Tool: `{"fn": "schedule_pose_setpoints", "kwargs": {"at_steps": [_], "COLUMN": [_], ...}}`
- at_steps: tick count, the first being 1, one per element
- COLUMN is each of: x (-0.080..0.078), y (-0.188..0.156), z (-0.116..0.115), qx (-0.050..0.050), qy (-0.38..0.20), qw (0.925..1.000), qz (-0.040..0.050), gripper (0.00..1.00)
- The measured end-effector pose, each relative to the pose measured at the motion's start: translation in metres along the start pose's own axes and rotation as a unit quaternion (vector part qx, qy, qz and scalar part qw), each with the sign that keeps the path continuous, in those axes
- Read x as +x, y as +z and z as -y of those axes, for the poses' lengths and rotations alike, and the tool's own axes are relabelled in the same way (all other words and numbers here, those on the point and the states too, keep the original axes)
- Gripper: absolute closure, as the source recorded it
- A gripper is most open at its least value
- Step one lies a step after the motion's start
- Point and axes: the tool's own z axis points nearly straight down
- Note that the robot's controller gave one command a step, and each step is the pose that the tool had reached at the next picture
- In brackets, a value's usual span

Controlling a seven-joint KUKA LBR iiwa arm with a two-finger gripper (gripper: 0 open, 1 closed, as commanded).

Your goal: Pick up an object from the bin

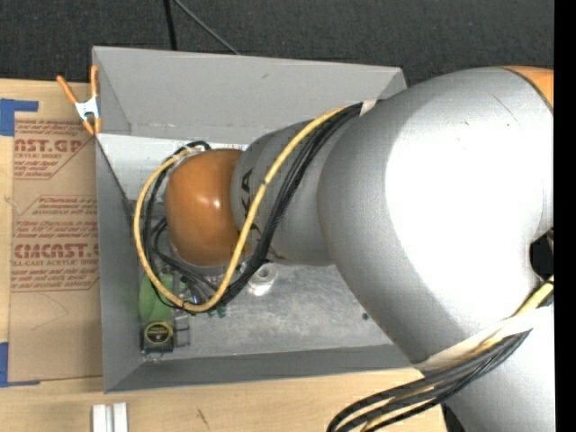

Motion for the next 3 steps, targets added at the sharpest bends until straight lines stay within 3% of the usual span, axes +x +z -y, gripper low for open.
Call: {"fn": "schedule_pose_setpoints", "kwargs": {"at_steps": [1,2,3], "x": [0.025,0.029,0.034], "y": [-0.006,-0.004,-0.111], "z": [-0.006,-0.006,-0.014], "qx": [-0.002,-0.001,-0.003], "qy": [-0.143,-0.143,-0.127], "qw": [0.9896,0.9896,0.9918], "qz": [0.0193,0.0103,0.005], "gripper": [0.0,1.0,1.0]}}
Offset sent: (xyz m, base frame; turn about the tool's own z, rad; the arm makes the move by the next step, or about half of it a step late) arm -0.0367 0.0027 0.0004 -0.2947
